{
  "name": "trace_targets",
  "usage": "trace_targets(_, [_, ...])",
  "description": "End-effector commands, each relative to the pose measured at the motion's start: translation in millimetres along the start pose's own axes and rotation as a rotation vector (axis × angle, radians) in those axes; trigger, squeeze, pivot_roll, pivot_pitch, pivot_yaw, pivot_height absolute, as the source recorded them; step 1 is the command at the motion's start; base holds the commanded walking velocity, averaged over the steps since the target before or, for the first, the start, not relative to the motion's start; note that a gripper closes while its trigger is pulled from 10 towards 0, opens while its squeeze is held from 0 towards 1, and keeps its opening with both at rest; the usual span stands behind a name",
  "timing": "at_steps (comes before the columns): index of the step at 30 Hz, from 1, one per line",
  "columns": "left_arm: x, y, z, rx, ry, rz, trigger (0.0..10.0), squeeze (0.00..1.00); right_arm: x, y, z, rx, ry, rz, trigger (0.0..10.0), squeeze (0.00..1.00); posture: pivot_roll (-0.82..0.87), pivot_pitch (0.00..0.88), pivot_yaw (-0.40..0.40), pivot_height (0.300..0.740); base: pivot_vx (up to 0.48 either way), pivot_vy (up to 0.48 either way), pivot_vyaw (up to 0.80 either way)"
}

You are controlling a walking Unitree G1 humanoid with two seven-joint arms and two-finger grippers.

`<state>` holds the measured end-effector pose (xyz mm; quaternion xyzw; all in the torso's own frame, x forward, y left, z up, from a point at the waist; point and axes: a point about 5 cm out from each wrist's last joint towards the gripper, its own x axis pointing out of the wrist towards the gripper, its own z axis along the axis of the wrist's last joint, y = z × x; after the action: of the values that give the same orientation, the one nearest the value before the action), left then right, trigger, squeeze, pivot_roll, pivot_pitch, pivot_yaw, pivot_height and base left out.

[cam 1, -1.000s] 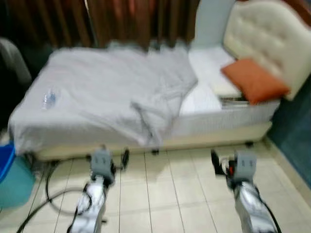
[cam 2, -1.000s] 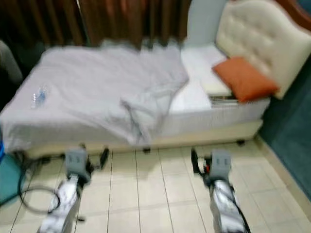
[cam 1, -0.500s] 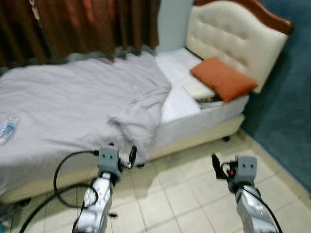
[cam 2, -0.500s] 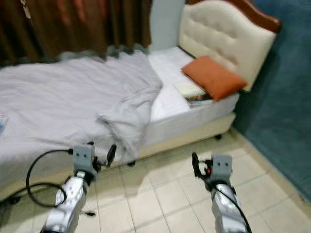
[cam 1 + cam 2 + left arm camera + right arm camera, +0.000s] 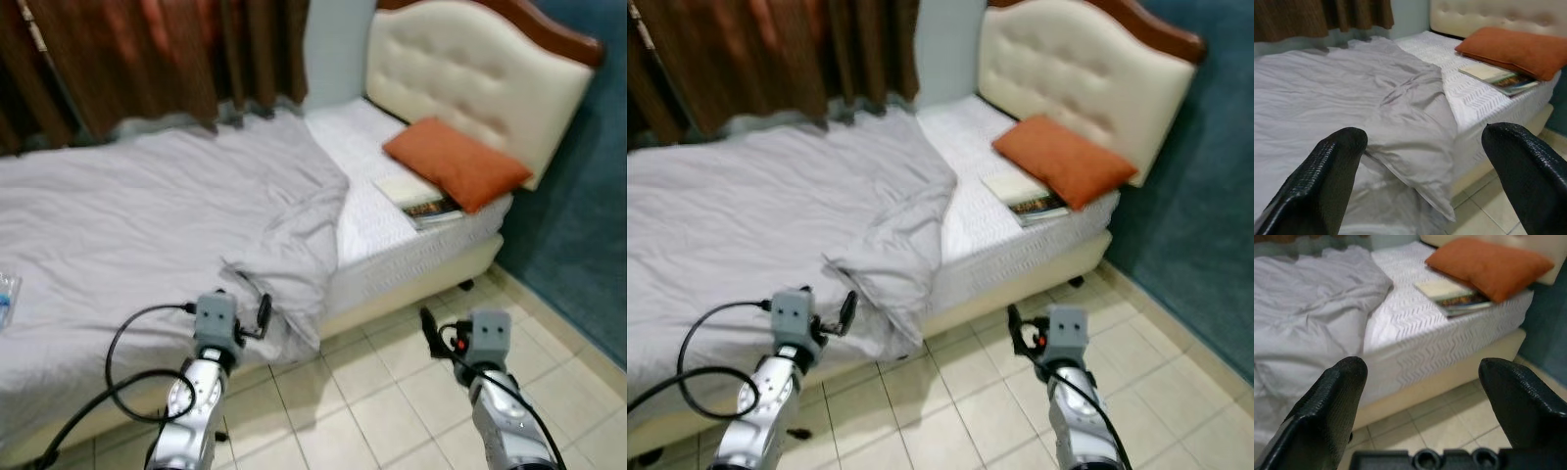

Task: Clean up the room

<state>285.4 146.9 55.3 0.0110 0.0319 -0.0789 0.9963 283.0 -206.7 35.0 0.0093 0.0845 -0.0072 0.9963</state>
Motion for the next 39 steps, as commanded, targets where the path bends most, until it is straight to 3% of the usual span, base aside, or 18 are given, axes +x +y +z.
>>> trace_targets(1, [0.6, 9.4, 3, 0.028, -0.001, 0.025, 10.0, 0.0, 4.4, 9.1, 5, 0.0, -0.021, 0.026, 10.0, 0.0, -0.02, 0.011, -0.028, 0.74, 0.398, 0.27, 0.0])
trace_targets(10, [7.0, 3.6, 0, 0.062, 0.039, -0.012, 10.0, 0.0, 5.4, 9.5, 6, -0.003, -0.021, 0.032, 10.0, 0.0, -0.02, 0.017, -0.028, 0.74, 0.399, 0.266, 0.0])
trace_targets(18, [13.7, 0.1, 4, 0.068, 0.036, -0.033, 10.0, 0.0, 4.5, 9.7, 5, -0.006, -0.022, 0.032, 10.0, 0.0, -0.03, 0.017, -0.027, 0.74, 0.4, 0.267, -0.8])
trace_targets(25, [17.1, -4.3, 4, 0.094, 0.039, -0.017, 10.0, 0.0, 3.2, 9.2, 5, -0.01, -0.024, 0.041, 10.0, 0.0, -0.05, 0.027, -0.02, 0.74, 0.0, 0.0, 0.0])
trace_targets(39, [17.1, 1.5, 1, 0.094, 0.062, 0.024, 10.0, 0.0, 2.8, 9.1, 4, -0.017, -0.015, 0.048, 10.0, 0.0, -0.05, 0.03, -0.023, 0.74, 0.437, 0.0, 0.0])
